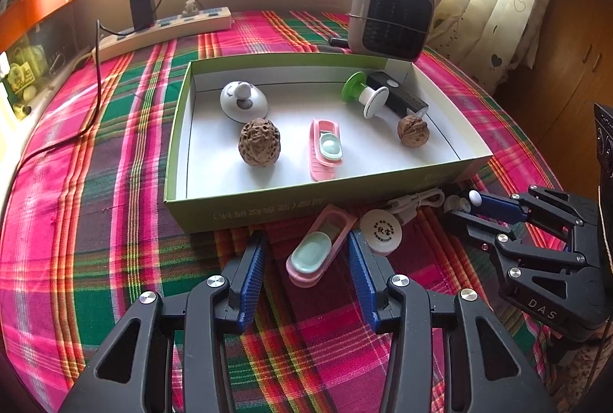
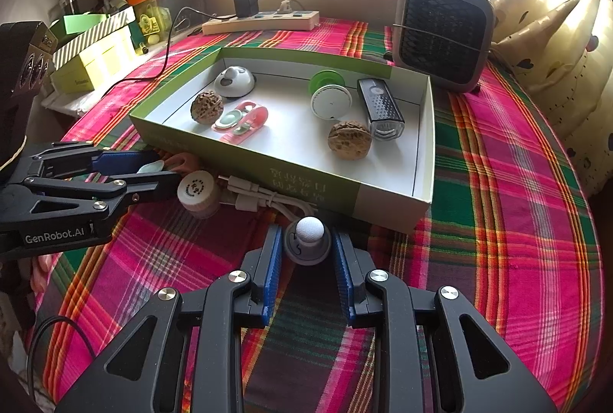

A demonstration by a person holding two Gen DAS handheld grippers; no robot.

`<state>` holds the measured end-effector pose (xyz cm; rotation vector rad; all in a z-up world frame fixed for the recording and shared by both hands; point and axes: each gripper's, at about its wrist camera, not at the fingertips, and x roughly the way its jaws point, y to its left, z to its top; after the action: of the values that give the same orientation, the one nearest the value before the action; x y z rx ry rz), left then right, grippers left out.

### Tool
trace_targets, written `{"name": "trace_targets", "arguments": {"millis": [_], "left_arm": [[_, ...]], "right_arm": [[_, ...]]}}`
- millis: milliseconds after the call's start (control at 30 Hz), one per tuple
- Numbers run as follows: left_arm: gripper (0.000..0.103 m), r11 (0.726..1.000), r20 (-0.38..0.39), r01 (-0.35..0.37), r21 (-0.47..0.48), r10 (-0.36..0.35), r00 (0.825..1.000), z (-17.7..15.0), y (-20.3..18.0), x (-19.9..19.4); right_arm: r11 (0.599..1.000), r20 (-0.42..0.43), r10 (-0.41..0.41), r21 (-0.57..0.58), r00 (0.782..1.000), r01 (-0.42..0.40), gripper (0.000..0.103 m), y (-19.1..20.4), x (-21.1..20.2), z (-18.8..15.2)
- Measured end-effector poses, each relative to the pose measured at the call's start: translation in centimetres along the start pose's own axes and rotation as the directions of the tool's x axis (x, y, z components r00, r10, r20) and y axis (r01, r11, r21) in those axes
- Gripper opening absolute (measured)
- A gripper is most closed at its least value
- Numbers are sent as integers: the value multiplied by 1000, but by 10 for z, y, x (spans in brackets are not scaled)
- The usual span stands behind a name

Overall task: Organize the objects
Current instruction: 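Close the left tool on the second pink-and-mint holder while the right tool holds the knob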

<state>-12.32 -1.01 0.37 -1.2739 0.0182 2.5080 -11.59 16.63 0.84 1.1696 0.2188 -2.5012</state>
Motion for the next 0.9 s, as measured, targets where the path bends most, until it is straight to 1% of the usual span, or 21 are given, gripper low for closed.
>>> {"name": "trace_targets", "arguments": {"millis": [167,333,567,900], "left_arm": [[41,1000,1,-15,9,15,1000,2,-2,2],[41,997,0,-48,53,48,999,2,-8,5],[41,997,7,-56,48,56,998,3,-8,6],[28,997,13,-74,32,74,997,2,-4,4]], "right_arm": [[1000,0,0,-1,1000,0,27,0,0,0],[1000,0,0,-1,1000,0,27,0,0,0],[1000,-3,-1,-1,1000,1,27,0,0,0],[1000,-14,-8,2,1000,8,27,-1,2,-1]]}}
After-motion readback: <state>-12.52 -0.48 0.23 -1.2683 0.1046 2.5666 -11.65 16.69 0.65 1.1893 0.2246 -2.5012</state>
